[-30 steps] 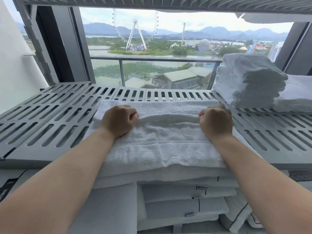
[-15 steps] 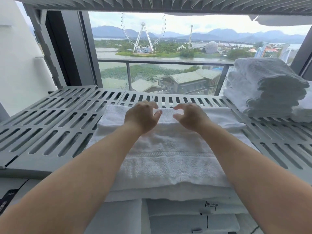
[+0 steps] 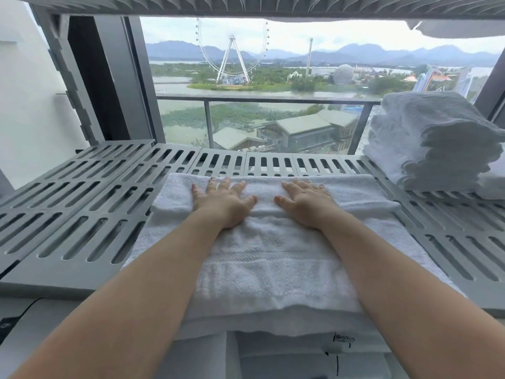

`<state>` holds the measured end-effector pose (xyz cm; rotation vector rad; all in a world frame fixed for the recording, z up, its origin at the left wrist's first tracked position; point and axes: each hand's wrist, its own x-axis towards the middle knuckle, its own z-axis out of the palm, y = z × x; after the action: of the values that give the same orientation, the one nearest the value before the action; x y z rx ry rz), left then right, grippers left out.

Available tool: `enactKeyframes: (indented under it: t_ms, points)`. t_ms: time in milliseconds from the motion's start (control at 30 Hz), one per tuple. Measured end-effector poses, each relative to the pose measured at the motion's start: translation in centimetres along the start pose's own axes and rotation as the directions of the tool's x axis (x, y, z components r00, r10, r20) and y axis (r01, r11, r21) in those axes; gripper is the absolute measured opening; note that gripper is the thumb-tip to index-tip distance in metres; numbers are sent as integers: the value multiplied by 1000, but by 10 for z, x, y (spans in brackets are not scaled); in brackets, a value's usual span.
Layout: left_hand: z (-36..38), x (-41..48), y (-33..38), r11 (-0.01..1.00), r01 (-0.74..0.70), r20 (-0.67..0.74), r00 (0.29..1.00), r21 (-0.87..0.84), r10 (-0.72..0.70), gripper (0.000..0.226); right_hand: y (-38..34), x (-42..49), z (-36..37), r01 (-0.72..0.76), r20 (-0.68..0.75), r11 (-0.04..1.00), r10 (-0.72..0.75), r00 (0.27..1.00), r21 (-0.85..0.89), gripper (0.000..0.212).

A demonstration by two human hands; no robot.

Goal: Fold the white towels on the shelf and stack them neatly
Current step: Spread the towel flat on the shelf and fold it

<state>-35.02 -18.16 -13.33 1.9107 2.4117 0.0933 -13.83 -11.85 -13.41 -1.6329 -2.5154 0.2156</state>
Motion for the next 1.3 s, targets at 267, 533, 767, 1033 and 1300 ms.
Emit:
enactKeyframes:
  t_ms: [267,533,767,1033,1300]
  points:
    - [-5,-9,1,999,31,7,1000,27,-31,78,47,-23,-11,-144,-22,988,143,989,-52,80]
    - [-17,-36,-9,979,180,35,982,94,-184,76,50,-36,-16,-257,7,965,258,966,-40,78]
    - [-21,-63,-24,981,184,-15,983,64,-184,73,8,-56,-7,-52,-71,999,53,996,15,63]
    - [-11,-98,-16,995,-99,-37,994,-11,98,69,-38,-92,0,155,-78,988,-154,985,9,54]
    - [-7,-136,7,936,-346,-109,935,-61,339,52,-50,-126,4,110,-90,993,-106,990,39,59]
